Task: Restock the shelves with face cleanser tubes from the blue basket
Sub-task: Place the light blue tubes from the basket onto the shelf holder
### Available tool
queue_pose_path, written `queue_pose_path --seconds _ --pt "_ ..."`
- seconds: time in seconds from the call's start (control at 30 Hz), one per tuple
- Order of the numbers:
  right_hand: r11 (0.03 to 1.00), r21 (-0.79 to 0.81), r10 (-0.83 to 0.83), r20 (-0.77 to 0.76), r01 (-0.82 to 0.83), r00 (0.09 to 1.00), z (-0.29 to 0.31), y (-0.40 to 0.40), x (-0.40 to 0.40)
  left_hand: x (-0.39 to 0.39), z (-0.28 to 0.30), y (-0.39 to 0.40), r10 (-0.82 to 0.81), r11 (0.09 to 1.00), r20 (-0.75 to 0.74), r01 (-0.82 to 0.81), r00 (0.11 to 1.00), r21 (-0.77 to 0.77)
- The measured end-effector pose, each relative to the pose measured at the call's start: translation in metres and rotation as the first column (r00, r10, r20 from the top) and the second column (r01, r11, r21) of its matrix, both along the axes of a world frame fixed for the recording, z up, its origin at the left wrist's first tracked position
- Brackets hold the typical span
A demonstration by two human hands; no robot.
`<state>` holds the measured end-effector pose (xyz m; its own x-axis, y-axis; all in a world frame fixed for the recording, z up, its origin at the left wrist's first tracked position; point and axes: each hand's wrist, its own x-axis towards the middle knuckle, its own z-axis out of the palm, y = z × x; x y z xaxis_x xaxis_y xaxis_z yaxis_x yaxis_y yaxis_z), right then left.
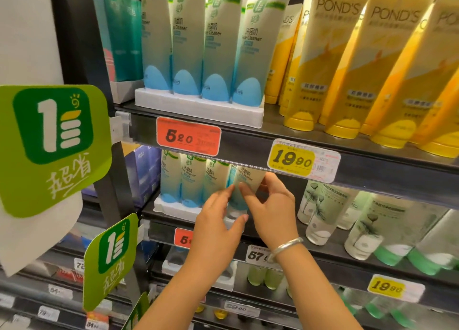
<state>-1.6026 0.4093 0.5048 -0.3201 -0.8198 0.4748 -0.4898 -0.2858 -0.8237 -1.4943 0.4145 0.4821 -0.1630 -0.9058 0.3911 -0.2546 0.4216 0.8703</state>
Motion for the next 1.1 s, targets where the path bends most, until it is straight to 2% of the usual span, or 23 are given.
queue_pose_path --seconds 0.2,0.27,0.4,0.73,0.93,1.1 --pt "0.999 -0.002 0.044 -0.010 -0.044 0.999 0.000 -0.005 0.000 -0.003 -0.003 0.001 0.101 0.994 0.022 -0.100 0.995 -0.034" --pt "0.998 0.008 0.066 -0.035 -0.065 0.997 -0.003 -0.006 0.001 -0.001 -0.007 0.001 0.138 0.990 0.009 -0.138 0.990 0.003" --pt "0.997 0.065 0.042 -0.089 -0.036 0.995 -0.012 -0.012 0.001 0.005 -0.013 0.000 0.133 0.987 -0.043 -0.128 0.990 0.098" --pt "0.983 0.181 0.041 -0.093 -0.023 0.995 -0.017 -0.017 0.012 0.019 -0.019 -0.007 0.126 0.977 -0.128 -0.101 0.984 0.187" --pt "0.988 0.149 -0.043 -0.025 0.046 0.999 -0.019 0.008 0.005 0.021 -0.009 -0.003 -0.047 0.976 -0.222 0.091 0.974 0.196" --pt "0.970 0.242 -0.064 0.187 0.017 0.980 -0.036 0.045 0.003 0.033 -0.021 0.000 -0.233 0.930 -0.234 0.287 0.944 0.230"
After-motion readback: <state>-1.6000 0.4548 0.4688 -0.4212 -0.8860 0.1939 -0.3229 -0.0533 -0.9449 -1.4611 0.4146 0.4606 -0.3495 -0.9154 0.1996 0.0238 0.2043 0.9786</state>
